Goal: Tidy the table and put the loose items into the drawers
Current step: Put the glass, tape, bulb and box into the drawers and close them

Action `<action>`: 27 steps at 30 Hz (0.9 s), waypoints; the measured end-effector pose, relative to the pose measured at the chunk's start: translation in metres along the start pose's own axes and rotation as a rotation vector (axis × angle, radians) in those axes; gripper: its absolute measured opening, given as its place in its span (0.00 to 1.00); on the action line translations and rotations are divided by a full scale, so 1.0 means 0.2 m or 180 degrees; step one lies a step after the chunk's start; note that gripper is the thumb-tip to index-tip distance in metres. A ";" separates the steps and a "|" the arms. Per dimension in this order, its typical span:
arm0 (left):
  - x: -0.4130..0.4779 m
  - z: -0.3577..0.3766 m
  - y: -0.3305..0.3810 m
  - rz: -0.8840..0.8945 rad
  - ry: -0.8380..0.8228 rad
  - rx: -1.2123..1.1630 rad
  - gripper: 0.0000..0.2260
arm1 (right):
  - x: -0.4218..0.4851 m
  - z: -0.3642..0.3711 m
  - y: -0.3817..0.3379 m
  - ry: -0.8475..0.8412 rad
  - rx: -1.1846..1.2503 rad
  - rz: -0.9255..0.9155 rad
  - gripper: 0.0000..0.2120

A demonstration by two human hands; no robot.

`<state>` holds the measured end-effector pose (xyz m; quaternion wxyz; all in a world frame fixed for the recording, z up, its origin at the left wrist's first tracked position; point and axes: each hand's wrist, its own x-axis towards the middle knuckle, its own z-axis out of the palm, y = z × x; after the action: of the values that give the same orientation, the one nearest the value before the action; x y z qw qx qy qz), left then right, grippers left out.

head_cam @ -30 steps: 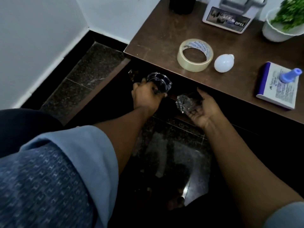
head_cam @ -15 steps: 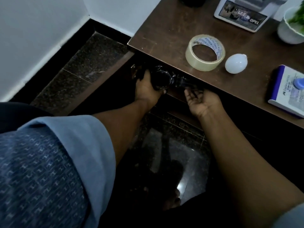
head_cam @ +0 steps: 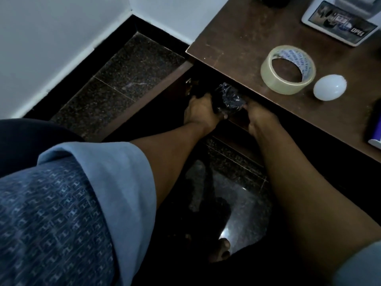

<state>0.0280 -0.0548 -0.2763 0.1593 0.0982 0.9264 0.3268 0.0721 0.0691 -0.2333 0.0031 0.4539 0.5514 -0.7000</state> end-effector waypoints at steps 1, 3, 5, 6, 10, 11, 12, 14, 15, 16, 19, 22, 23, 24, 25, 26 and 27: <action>0.00 0.00 0.01 0.0000 0.0019 0.0036 0.33 | 0.00 0.00 0.00 -0.0129 -0.0093 -0.0106 0.06; -0.01 0.01 0.02 -0.0003 0.0034 0.0067 0.32 | -0.01 0.00 0.01 -0.0319 -0.0474 -0.0396 0.05; -0.01 0.01 0.03 0.0005 0.0048 0.0080 0.29 | -0.01 0.02 0.03 -0.0383 -0.0998 -0.0750 0.06; -0.02 0.01 0.03 -0.0003 0.0056 0.0081 0.26 | -0.01 0.02 0.05 -0.0401 -0.1185 -0.0906 0.07; -0.03 0.01 0.04 -0.0049 0.0017 0.0140 0.24 | 0.01 0.02 0.05 -0.0430 -0.1429 -0.1003 0.04; -0.03 0.01 0.04 -0.0063 -0.0001 0.0166 0.25 | 0.02 0.01 0.04 -0.0460 -0.1360 -0.0936 0.02; -0.02 0.01 0.05 -0.0080 -0.0013 0.0185 0.26 | 0.03 0.00 0.04 -0.0500 -0.1239 -0.0878 0.04; -0.02 0.01 0.07 -0.0113 -0.0019 0.0224 0.26 | 0.05 -0.02 0.04 -0.0533 -0.1121 -0.0798 0.03; -0.01 0.01 0.07 -0.0124 -0.0019 0.0259 0.26 | 0.05 -0.03 0.05 -0.0527 -0.1140 -0.0761 0.03; -0.01 0.01 0.08 -0.0136 -0.0014 0.0294 0.26 | 0.06 -0.03 0.05 -0.0522 -0.1177 -0.0740 0.03; -0.02 0.01 0.11 -0.0187 0.0023 0.0379 0.25 | 0.06 -0.04 0.05 -0.0445 -0.1220 -0.0683 0.07; -0.02 0.01 0.13 -0.0233 0.0033 0.0463 0.22 | 0.06 -0.04 0.05 -0.0319 -0.1487 -0.0536 0.09; -0.02 0.01 0.13 -0.0247 0.0034 0.0462 0.22 | 0.07 -0.04 0.05 -0.0263 -0.1413 -0.0456 0.08; -0.02 0.01 0.14 -0.0256 0.0039 0.0466 0.22 | 0.08 -0.04 0.05 -0.0226 -0.1233 -0.0380 0.09; -0.02 0.01 0.14 -0.0259 0.0046 0.0489 0.23 | 0.09 -0.04 0.06 -0.0229 -0.1011 -0.0323 0.10; -0.01 0.01 0.14 -0.0258 0.0055 0.0532 0.22 | 0.09 -0.04 0.06 -0.0279 -0.0791 -0.0285 0.10; -0.01 0.01 0.14 -0.0261 0.0069 0.0584 0.22 | 0.10 -0.05 0.07 -0.0353 -0.0595 -0.0266 0.11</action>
<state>0.0328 -0.0332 -0.2596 0.1528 0.0708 0.9573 0.2349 0.0727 0.0811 -0.2566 0.0467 0.3888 0.6317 -0.6690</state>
